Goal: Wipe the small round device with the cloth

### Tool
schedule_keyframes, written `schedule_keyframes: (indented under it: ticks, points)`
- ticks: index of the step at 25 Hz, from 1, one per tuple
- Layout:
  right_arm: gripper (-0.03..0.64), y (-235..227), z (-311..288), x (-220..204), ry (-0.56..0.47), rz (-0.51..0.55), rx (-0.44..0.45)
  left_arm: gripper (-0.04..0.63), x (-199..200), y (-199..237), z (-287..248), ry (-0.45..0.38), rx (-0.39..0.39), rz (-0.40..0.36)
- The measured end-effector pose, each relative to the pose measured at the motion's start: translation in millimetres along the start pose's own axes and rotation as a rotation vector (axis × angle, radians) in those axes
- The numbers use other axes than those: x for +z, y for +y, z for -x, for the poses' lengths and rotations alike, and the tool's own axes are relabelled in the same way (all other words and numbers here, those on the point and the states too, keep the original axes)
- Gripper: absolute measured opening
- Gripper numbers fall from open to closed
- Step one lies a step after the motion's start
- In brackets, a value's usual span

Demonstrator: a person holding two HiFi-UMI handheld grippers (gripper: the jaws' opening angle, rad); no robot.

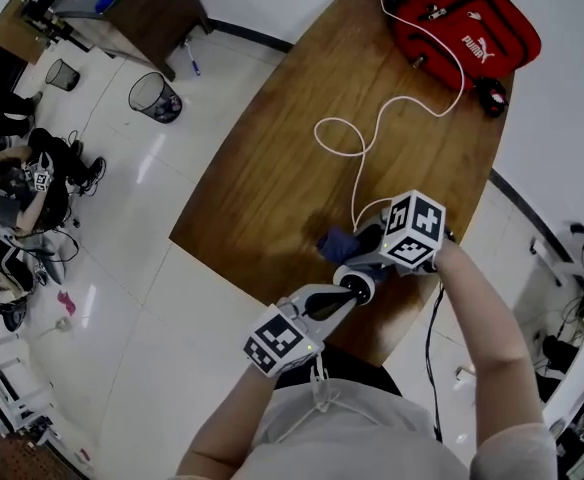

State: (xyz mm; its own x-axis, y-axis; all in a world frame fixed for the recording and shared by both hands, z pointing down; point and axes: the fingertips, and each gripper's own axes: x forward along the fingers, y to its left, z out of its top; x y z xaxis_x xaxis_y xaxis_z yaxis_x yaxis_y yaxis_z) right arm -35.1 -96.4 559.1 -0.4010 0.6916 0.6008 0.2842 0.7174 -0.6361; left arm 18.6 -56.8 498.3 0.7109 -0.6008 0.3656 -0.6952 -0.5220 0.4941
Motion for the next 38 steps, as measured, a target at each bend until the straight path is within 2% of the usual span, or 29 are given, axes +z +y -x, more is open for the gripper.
schedule_keyframes:
  ticks: [3,8,11,13,16,20,23,25,28,32,35,38]
  points:
    - [0.103,-16.0,-12.7,-11.9,0.033,-0.007,-0.009,0.006,0.2,2.0,0.1,-0.014,0.005,0.014]
    - [0.101,-35.4,-26.4,-35.2,0.126,-0.01,-0.081,0.006,-1.3,3.3,0.2,-0.02,0.025,0.023]
    - [0.103,-35.1,-20.1,-30.8,0.161,0.04,-0.11,0.006,3.4,6.8,2.3,-0.037,0.082,-0.009]
    - [0.103,-26.3,-8.7,-18.7,0.182,0.101,-0.119,0.006,12.0,3.5,7.0,-0.079,0.097,-0.029]
    - [0.103,10.2,3.8,12.0,0.226,0.189,-0.038,0.006,20.9,0.3,25.7,-0.155,0.105,-0.003]
    - [0.104,57.4,0.4,24.4,0.427,0.269,0.155,0.006,6.4,9.3,48.9,-0.16,0.158,0.038]
    - [0.104,56.6,-14.2,13.7,0.593,0.293,0.217,0.006,-6.6,11.9,62.4,-0.156,0.196,0.064]
    - [0.103,49.7,-25.7,8.6,0.659,0.29,0.238,0.006,-13.1,11.2,70.8,-0.165,0.215,0.08]
    - [0.104,43.9,-42.1,7.0,0.684,0.289,0.286,0.006,-22.0,13.2,81.5,-0.177,0.25,0.104]
    - [0.104,30.6,-61.1,4.2,0.658,0.311,0.307,0.006,-29.9,23.2,91.1,-0.177,0.295,0.12]
    - [0.104,15.4,-73.7,-0.4,0.632,0.341,0.253,0.006,-31.6,28.3,97.9,-0.18,0.306,0.124]
    - [0.104,-4.3,-80.2,-6.3,0.637,0.39,0.14,0.006,-32.4,32.3,105.0,-0.17,0.307,0.116]
